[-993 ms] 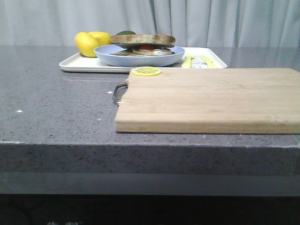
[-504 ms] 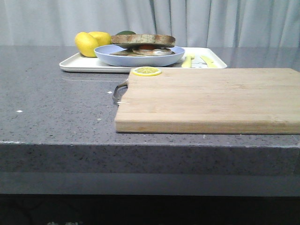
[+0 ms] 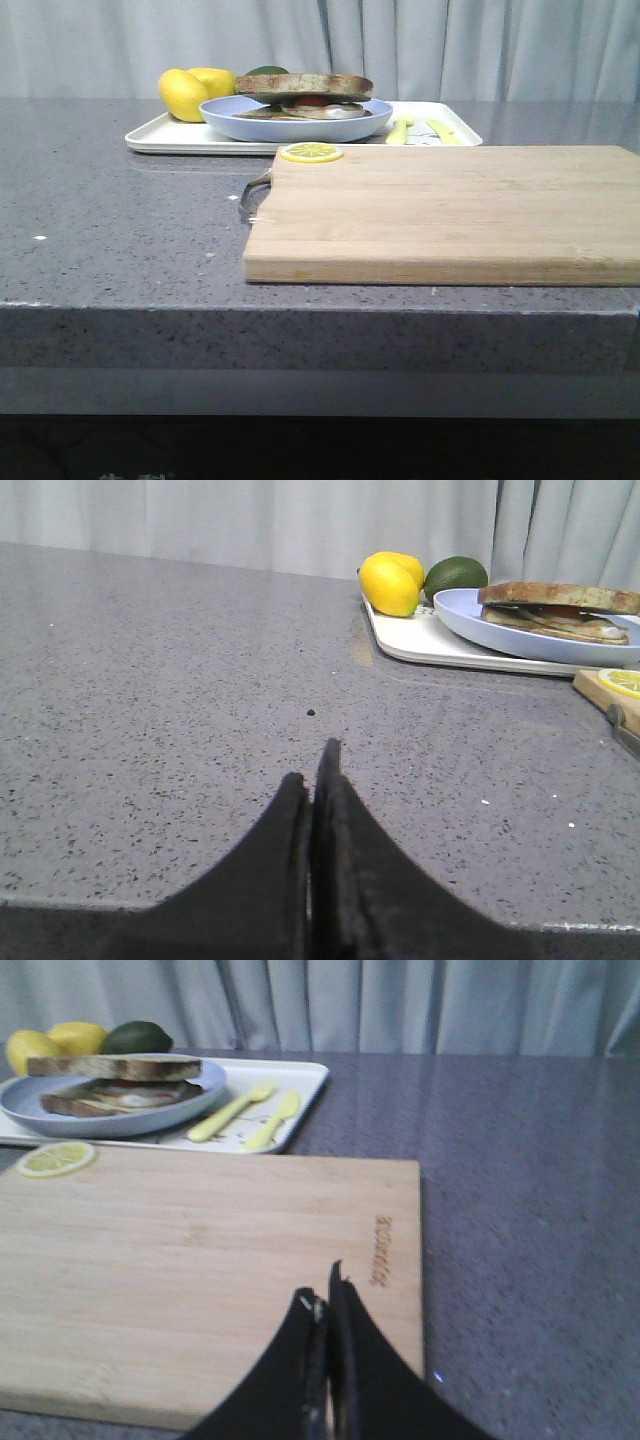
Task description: Place bread and move sandwich to tray
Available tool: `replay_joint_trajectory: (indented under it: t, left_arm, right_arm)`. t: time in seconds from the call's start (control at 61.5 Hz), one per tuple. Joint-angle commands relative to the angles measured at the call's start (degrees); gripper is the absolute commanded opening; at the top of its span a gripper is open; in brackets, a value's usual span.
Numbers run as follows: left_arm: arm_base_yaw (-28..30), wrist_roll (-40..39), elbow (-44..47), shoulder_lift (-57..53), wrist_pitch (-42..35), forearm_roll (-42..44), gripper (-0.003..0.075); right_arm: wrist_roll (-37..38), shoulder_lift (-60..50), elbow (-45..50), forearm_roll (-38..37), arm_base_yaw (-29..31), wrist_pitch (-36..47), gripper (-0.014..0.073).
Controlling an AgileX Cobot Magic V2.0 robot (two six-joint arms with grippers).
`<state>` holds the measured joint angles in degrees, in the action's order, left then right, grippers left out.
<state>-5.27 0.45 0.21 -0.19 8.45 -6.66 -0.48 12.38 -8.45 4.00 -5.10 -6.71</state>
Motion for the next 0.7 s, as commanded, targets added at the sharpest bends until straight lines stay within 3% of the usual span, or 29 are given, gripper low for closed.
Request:
replay_joint_trajectory:
  t: [0.0,0.244,0.683]
  left_arm:
    - [0.13,-0.04,0.06,-1.31,-4.84,-0.29,-0.002]
    - [0.13,-0.04,0.06,-1.31,-4.84,-0.29,-0.002]
    - [0.13,-0.04,0.06,-1.31,-4.84,-0.29,-0.002]
  right_arm:
    - [-0.1,-3.85,2.93,0.12,2.73,4.74,-0.006]
    - [-0.1,-14.19,9.93,2.66,3.93,-1.2,-0.006]
    - [-0.1,-13.96,9.86,2.73,3.93,-3.33,-0.006]
